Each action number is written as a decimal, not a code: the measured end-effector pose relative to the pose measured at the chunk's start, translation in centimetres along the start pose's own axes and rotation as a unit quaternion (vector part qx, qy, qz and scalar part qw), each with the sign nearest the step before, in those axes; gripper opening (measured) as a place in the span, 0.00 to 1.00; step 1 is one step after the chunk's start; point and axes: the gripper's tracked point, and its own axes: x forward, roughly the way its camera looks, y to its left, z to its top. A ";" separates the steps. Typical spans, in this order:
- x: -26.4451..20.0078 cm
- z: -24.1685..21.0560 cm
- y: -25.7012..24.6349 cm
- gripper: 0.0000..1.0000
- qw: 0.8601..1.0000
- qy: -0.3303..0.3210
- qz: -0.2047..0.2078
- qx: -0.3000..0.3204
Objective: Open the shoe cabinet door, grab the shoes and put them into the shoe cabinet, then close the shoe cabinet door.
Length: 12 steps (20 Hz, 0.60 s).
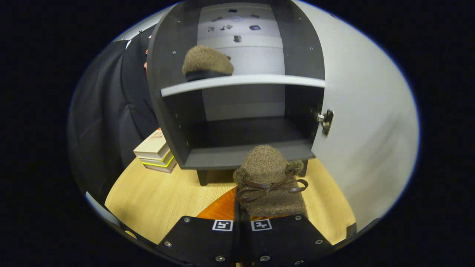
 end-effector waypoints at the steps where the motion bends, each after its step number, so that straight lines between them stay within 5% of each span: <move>1: -0.8 1.7 0.2 0.04 1.000 -0.012 0.000 -0.004; 12: -2.0 16.3 0.1 0.03 0.993 -0.093 -0.050 -0.055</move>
